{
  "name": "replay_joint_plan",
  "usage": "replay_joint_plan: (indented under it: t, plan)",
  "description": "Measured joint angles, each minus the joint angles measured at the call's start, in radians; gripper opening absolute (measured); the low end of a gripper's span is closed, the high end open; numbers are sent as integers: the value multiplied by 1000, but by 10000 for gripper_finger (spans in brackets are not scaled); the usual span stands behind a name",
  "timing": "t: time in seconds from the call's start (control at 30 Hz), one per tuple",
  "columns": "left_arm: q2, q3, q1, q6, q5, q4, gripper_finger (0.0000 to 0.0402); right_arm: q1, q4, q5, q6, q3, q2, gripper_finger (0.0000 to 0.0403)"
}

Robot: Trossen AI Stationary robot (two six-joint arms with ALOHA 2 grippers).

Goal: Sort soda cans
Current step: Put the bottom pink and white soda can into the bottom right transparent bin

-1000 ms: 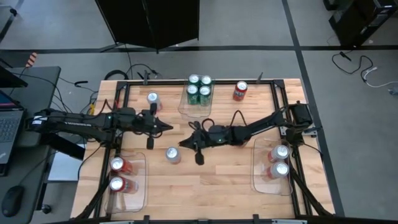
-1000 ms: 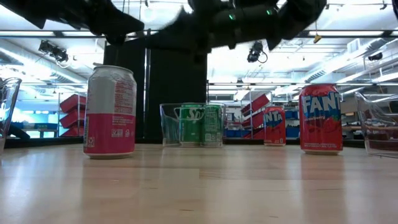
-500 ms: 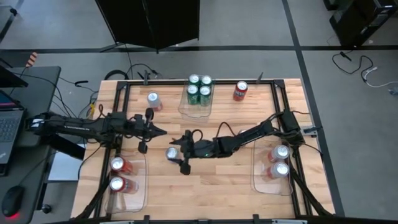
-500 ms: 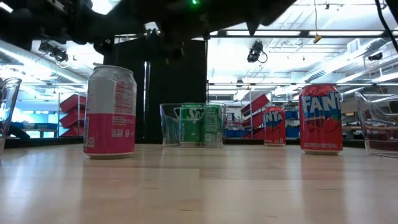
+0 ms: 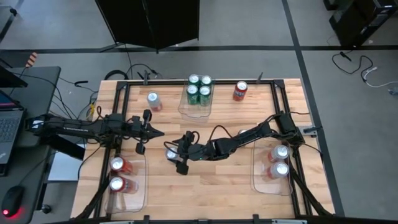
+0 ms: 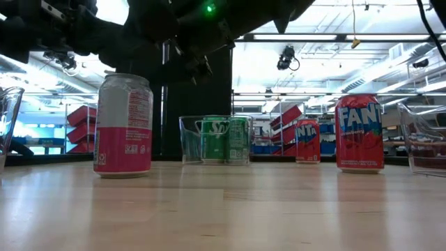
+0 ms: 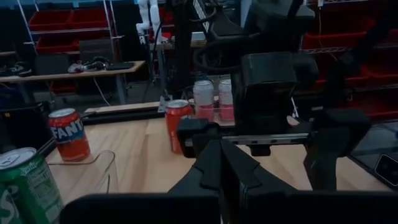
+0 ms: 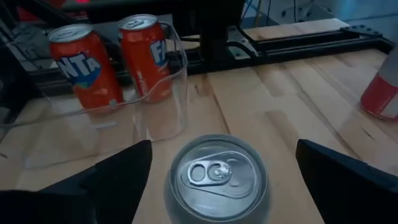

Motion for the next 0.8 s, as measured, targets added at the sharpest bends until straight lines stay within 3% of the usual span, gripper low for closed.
replay_joint_plan:
  t: [0.43,0.57,0.73,0.8]
  plan:
    - [0,0,0,21,-19,2,1,0,47,-19,9,-1,60,367]
    - [2,0,0,21,-19,6,1,1,51,-18,12,-1,64,335]
    - [3,0,0,17,-21,5,1,4,54,-18,22,-1,64,263]
    - [3,0,0,17,-25,5,1,10,52,-4,27,-1,61,262]
